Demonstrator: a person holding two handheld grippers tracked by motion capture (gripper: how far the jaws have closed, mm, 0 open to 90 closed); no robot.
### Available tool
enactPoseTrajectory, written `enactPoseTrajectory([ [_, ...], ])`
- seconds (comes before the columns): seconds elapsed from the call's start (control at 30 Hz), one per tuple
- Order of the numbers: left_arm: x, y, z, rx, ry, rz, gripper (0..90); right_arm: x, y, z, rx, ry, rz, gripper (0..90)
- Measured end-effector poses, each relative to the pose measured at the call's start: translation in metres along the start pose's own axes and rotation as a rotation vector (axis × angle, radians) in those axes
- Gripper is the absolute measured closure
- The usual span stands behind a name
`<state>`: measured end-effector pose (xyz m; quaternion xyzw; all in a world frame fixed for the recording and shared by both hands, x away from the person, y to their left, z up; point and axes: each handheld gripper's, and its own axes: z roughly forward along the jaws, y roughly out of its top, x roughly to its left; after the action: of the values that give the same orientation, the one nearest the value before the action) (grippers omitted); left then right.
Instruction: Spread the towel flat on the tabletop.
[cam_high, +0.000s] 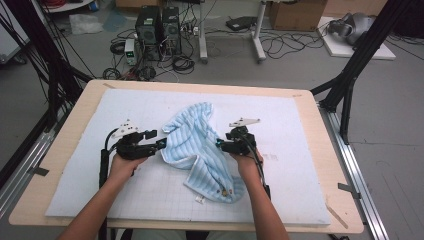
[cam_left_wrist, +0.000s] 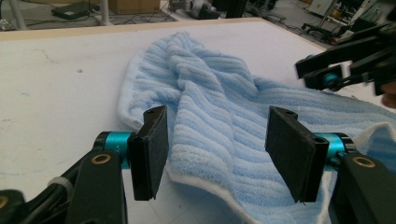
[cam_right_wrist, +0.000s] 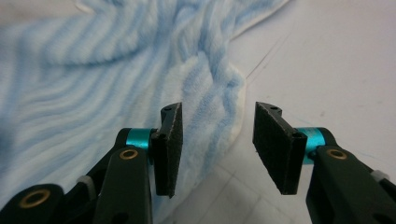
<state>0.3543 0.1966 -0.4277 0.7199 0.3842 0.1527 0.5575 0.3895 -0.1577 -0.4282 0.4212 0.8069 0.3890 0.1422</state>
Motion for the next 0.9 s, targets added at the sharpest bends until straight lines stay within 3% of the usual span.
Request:
enactPoseTrajectory([
  [0.17,0.002,-0.001,0.000,0.007,0.005,-0.009,39.9,0.010,0.002,0.026,0.069,-0.002,-0.034,56.3],
  [0.2,0.002,-0.001,0.000,0.007,0.002,-0.011,39.9,0.012,0.001,0.025,0.067,-0.013,-0.049,60.4],
  [0.23,0.003,-0.001,0.000,0.006,0.002,-0.012,39.9,0.012,0.002,0.024,0.074,0.010,-0.049,71.9],
  [0.3,0.003,-0.001,-0.001,0.008,0.006,-0.014,39.9,0.012,0.001,0.019,0.105,0.045,-0.050,81.4],
  [0.43,0.004,-0.001,-0.002,0.007,0.015,-0.018,40.0,0.015,-0.006,0.001,0.156,0.043,-0.121,82.3],
  [0.77,0.006,-0.003,-0.001,0.021,0.025,-0.020,40.0,0.008,-0.055,-0.059,0.104,0.066,-0.103,82.0],
  [0.9,0.007,-0.005,0.000,0.026,0.031,-0.022,40.0,0.011,-0.073,-0.073,0.147,0.066,-0.125,81.9],
])
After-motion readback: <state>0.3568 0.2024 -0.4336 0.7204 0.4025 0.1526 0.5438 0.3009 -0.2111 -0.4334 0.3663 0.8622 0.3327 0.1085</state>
